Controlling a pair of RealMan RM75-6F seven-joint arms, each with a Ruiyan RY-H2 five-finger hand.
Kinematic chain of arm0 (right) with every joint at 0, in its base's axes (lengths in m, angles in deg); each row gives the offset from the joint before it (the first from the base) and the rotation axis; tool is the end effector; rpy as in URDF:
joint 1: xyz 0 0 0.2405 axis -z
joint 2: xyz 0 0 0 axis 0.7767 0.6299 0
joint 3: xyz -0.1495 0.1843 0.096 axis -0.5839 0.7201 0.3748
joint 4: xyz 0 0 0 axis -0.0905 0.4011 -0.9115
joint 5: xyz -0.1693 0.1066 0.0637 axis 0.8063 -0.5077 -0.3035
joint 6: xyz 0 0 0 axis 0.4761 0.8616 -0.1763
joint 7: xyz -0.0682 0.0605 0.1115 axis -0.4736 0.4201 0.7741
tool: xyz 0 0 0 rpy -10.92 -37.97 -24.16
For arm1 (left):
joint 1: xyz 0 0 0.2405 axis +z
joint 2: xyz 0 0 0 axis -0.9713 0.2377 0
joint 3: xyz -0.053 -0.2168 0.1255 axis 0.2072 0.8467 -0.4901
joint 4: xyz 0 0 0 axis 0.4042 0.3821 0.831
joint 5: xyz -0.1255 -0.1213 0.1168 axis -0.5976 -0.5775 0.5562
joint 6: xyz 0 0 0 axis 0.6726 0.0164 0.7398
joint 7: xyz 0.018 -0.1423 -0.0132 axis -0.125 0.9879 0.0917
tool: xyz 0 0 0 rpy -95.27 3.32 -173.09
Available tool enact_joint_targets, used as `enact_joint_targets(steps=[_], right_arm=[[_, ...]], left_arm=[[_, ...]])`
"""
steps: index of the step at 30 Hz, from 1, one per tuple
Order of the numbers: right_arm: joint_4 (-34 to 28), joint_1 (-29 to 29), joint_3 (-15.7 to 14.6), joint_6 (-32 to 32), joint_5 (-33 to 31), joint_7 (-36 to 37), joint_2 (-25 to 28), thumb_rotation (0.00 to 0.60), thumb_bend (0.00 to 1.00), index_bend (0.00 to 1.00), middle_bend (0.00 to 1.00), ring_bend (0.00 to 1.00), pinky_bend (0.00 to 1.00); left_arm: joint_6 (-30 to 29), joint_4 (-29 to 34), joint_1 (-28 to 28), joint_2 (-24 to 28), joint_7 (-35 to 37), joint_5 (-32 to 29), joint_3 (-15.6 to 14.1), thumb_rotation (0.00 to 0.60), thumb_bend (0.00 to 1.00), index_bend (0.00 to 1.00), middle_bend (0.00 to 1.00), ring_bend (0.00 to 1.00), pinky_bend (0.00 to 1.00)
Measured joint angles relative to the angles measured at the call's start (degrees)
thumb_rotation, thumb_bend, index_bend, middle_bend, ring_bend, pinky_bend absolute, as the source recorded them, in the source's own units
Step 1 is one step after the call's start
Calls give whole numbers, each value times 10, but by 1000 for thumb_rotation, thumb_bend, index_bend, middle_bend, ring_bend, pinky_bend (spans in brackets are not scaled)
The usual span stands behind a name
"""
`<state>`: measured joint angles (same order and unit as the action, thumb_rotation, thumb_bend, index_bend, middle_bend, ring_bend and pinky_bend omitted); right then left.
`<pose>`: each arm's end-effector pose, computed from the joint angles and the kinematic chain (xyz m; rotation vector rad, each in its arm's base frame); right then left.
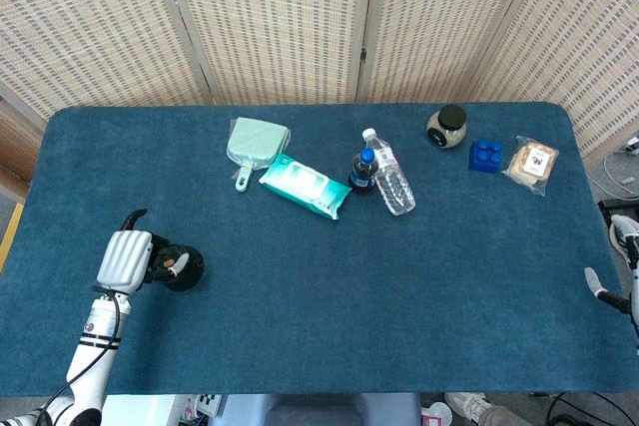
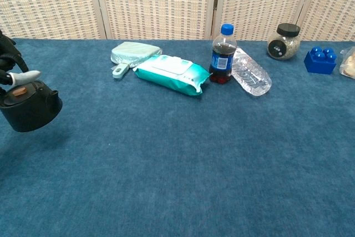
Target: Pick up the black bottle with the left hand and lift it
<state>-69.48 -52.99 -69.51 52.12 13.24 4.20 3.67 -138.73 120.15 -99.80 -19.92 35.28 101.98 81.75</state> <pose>-0.3472 -0.1874 0.1988 1.1225 -0.8607 0.8465 -0.2185 0.2839 0.0664 -1.4781 -0.9687 -1.1055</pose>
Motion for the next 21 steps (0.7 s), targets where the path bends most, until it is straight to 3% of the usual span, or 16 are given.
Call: enact_joint_targets(steps=[11,21], right_arm=[[1,-1,-1,-6,-2,0,-1,600,292,135,185,32,68],[-2,-6,-4,-16,-1,-5,-1,600,292,135,185,32,68]], left_arm=[[1,-3,1,1,-1,15,-9,578,264,1000,1000,898,137],[5,-3,5,2,-3,19,-16,589,263,1000,1000,898,138]])
